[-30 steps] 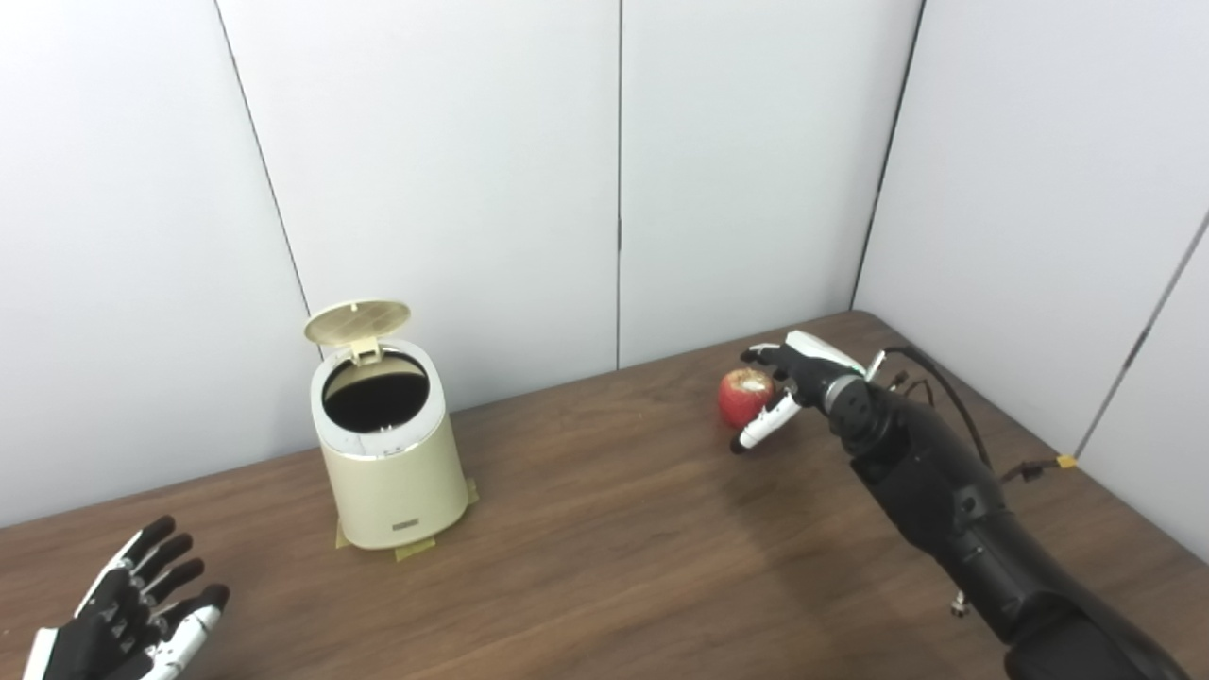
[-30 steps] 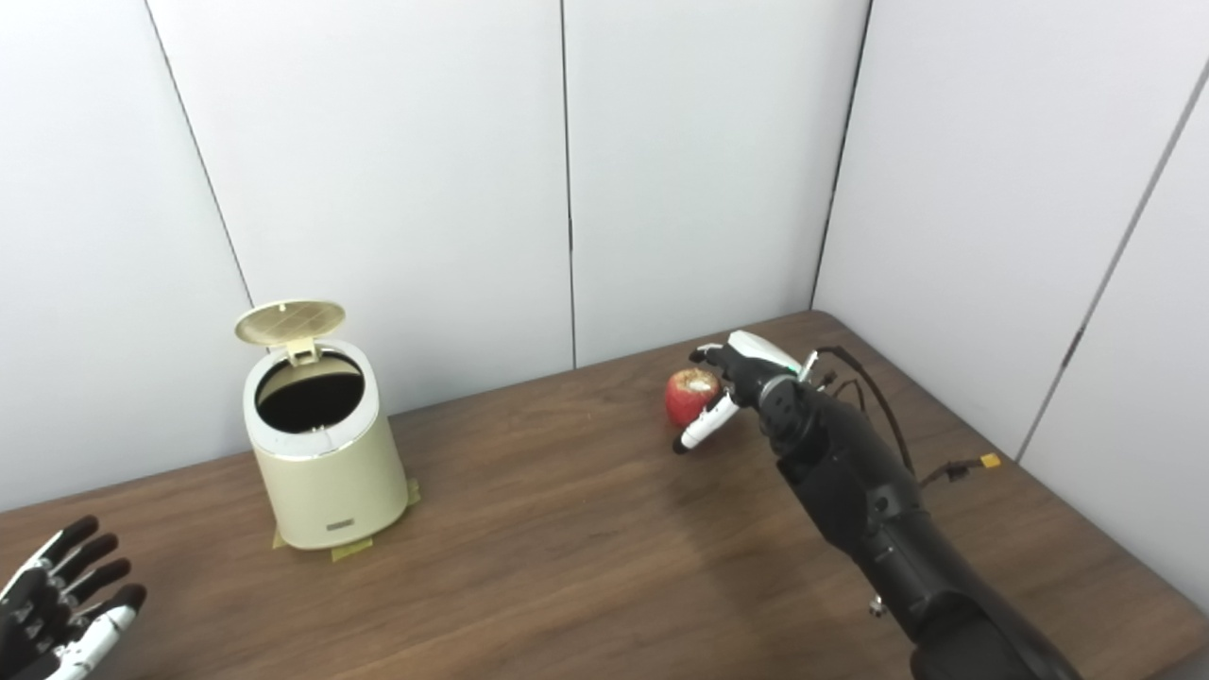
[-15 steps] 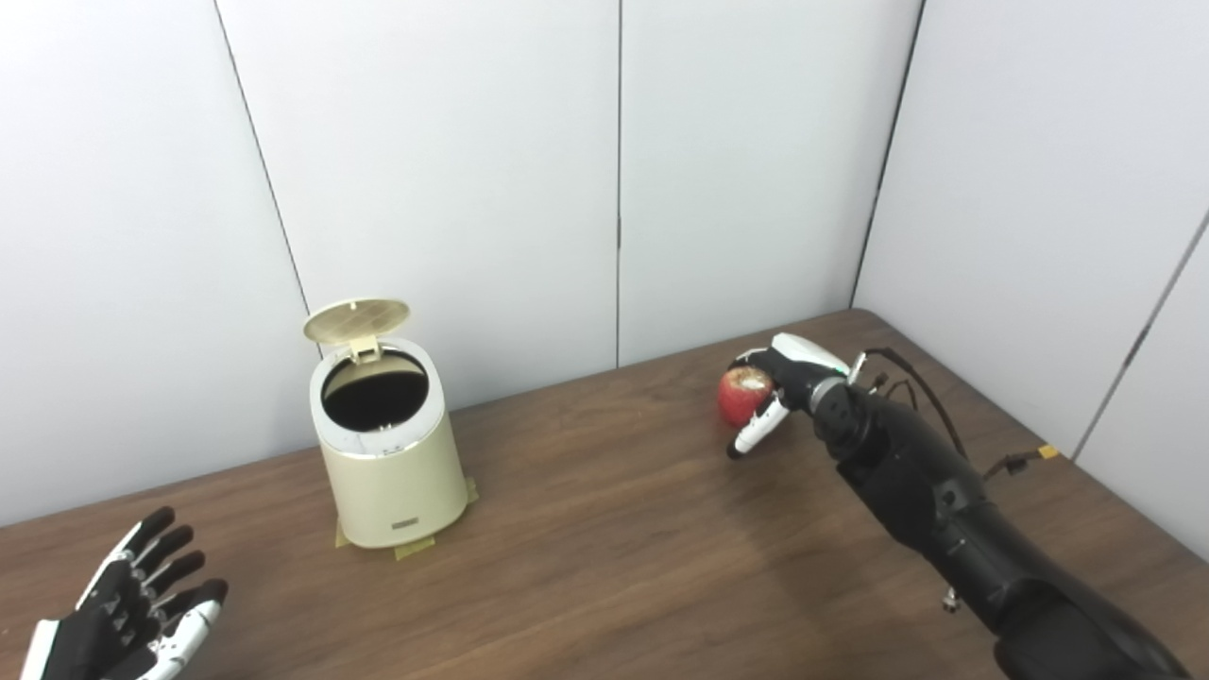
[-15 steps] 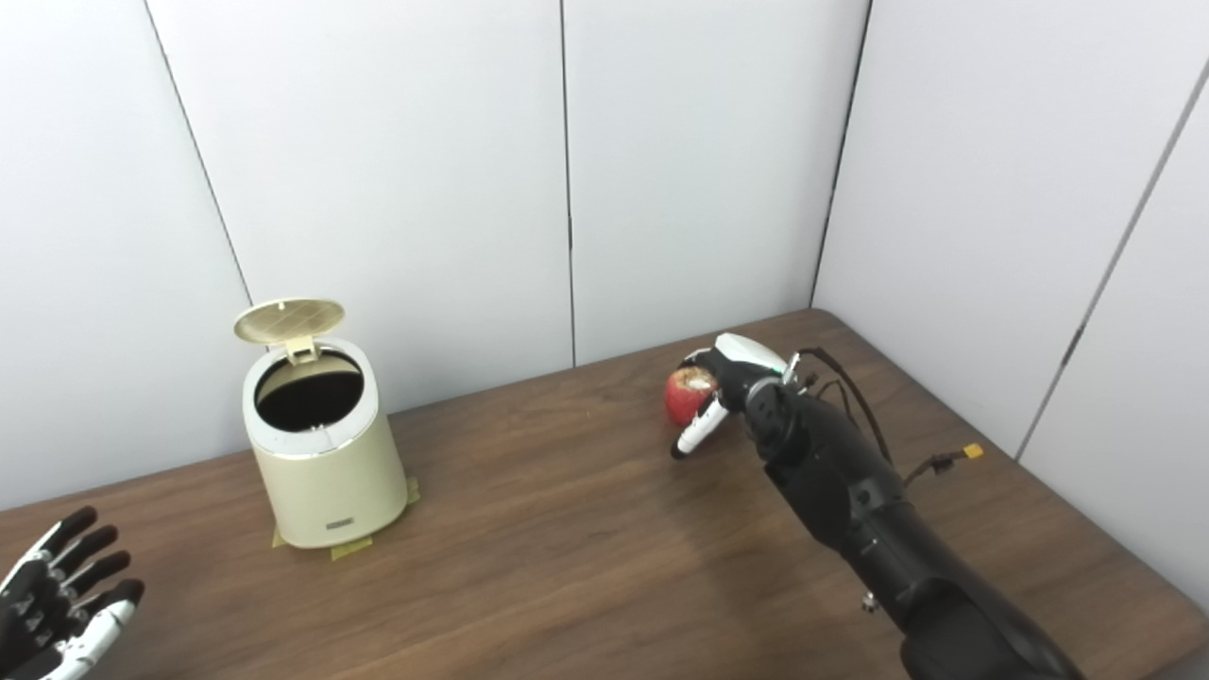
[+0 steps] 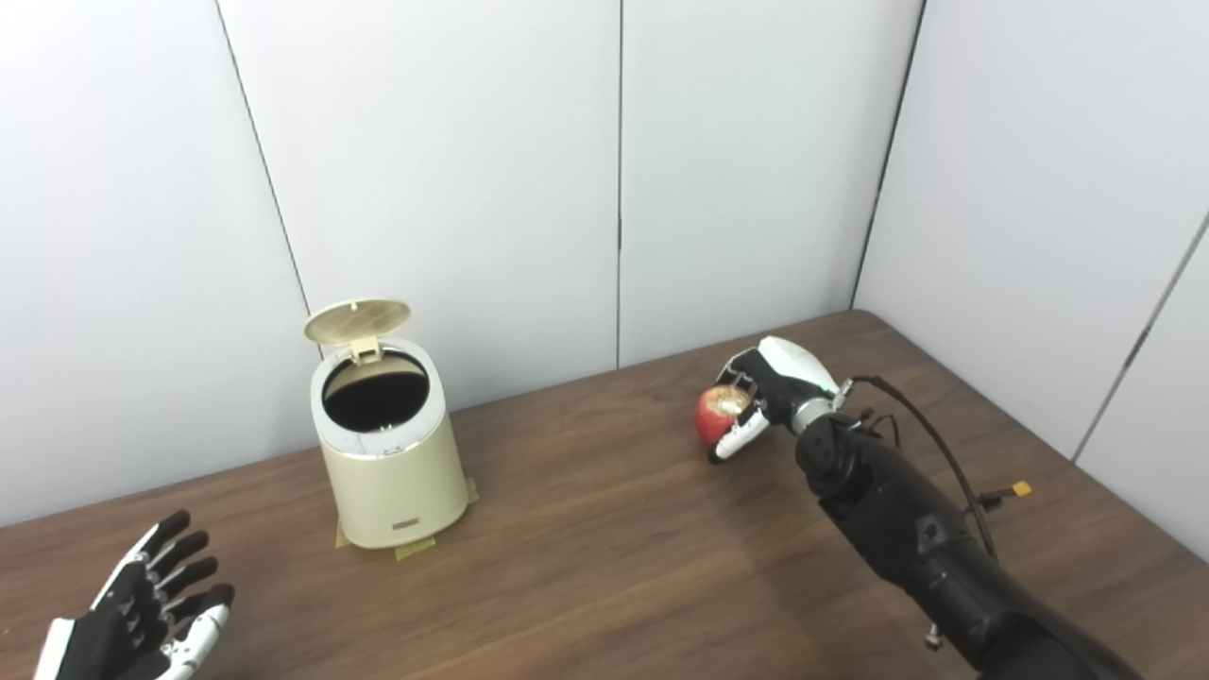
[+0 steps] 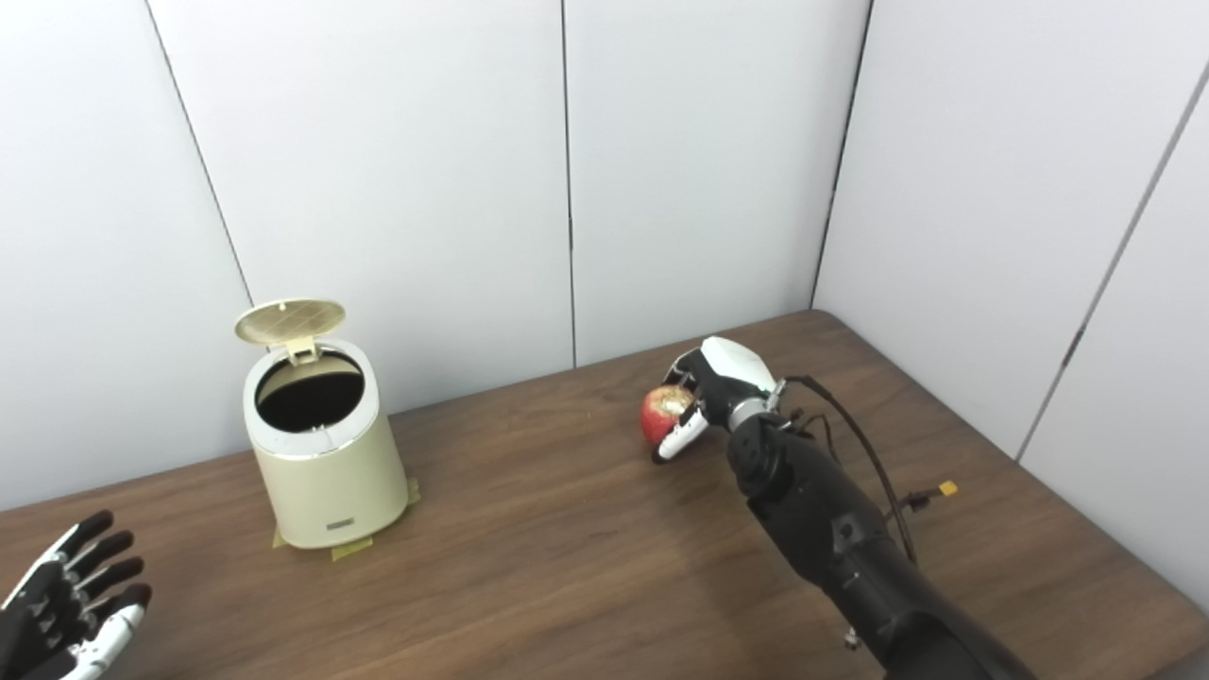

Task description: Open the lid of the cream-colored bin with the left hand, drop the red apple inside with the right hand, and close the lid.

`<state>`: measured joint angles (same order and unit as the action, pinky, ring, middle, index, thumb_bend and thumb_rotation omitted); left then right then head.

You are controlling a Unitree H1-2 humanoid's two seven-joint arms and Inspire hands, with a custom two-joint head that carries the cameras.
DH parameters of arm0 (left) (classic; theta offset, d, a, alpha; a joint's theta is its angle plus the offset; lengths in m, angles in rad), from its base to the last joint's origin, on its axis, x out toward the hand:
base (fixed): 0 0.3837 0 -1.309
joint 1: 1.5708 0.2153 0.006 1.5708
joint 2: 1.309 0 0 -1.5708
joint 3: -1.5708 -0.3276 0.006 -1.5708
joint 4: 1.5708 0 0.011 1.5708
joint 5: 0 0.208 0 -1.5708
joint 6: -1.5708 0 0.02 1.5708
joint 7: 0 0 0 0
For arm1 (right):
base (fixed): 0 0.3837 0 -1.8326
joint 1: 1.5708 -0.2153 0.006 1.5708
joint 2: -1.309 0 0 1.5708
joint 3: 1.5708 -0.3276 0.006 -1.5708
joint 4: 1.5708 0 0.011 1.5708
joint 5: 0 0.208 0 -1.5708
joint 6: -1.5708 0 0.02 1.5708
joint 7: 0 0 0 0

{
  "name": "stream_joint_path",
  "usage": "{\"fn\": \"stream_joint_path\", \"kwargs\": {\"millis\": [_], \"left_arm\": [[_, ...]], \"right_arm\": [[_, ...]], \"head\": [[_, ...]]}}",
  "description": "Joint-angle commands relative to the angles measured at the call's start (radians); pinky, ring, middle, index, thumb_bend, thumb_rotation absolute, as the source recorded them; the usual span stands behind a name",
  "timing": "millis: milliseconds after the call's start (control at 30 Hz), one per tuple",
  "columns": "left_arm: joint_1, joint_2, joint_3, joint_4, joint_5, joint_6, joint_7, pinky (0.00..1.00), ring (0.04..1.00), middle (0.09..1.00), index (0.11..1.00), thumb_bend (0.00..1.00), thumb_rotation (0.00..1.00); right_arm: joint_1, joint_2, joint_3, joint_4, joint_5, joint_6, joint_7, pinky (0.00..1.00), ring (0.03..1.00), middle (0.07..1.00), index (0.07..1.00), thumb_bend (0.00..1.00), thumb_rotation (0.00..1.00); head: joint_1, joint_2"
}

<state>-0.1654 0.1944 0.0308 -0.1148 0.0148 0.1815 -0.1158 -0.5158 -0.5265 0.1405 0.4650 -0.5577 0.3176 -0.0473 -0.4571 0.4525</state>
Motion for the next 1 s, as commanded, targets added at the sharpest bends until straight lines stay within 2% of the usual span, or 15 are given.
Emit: {"fn": "stream_joint_path", "kwargs": {"millis": [0,100,200,333,467,533,667,767,833,967], "left_arm": [[-0.028,0.009,-0.002,-0.035,0.011,-0.048,0.005,0.75,0.831,0.882,0.921,0.28,0.00],[-0.027,0.007,-0.004,-0.029,0.012,-0.055,0.005,0.74,0.829,0.881,0.917,0.28,0.00],[-0.028,0.005,-0.005,-0.023,0.010,-0.060,0.005,0.75,0.836,0.884,0.919,0.29,0.00],[-0.029,0.002,-0.009,0.005,0.013,-0.083,0.007,0.76,0.839,0.888,0.924,0.31,0.00],[-0.031,-0.007,-0.012,0.032,0.009,-0.098,0.008,0.75,0.837,0.883,0.922,0.35,0.00],[-0.032,-0.016,-0.013,0.043,0.009,-0.099,0.011,0.75,0.836,0.881,0.919,0.38,0.05],[-0.033,-0.029,-0.016,0.076,0.020,-0.120,0.022,0.73,0.820,0.862,0.902,0.51,0.26],[-0.036,-0.039,-0.021,0.116,0.029,-0.155,0.030,0.71,0.799,0.845,0.886,0.57,0.33],[-0.037,-0.048,-0.027,0.137,0.038,-0.173,0.037,0.70,0.791,0.840,0.881,0.60,0.35],[-0.039,-0.066,-0.037,0.162,0.049,-0.205,0.049,0.68,0.787,0.839,0.878,0.61,0.37]], "right_arm": [[-0.041,-0.017,-0.020,-0.016,-0.008,-0.043,-0.053,0.38,0.414,0.499,0.505,0.52,0.00],[-0.047,-0.016,-0.031,-0.026,0.004,-0.065,-0.079,0.37,0.411,0.488,0.512,0.52,0.00],[-0.056,-0.018,-0.034,-0.083,0.004,-0.066,-0.067,0.34,0.391,0.479,0.527,0.52,0.00],[-0.072,-0.003,-0.037,-0.201,0.040,-0.058,-0.002,0.32,0.375,0.481,0.554,0.51,0.00],[-0.094,0.025,-0.016,-0.321,0.032,-0.024,0.050,0.29,0.366,0.468,0.558,0.51,0.00],[-0.107,0.041,-0.009,-0.376,0.034,-0.003,0.082,0.29,0.365,0.477,0.558,0.51,0.00],[-0.139,0.082,0.007,-0.455,0.026,0.033,0.132,0.28,0.359,0.476,0.558,0.51,0.00],[-0.162,0.114,0.026,-0.479,-0.005,0.060,0.141,0.28,0.358,0.480,0.558,0.51,0.00],[-0.174,0.127,0.040,-0.479,-0.016,0.046,0.143,0.28,0.360,0.484,0.558,0.51,0.00],[-0.198,0.175,0.045,-0.480,0.007,0.033,0.148,0.26,0.350,0.463,0.559,0.51,0.00]], "head": [[0.003,0.000],[0.022,0.000],[0.038,-0.001],[0.076,-0.005],[0.128,-0.006],[0.185,-0.002],[0.248,-0.002],[0.298,-0.009],[0.342,-0.012],[0.384,-0.014]]}}
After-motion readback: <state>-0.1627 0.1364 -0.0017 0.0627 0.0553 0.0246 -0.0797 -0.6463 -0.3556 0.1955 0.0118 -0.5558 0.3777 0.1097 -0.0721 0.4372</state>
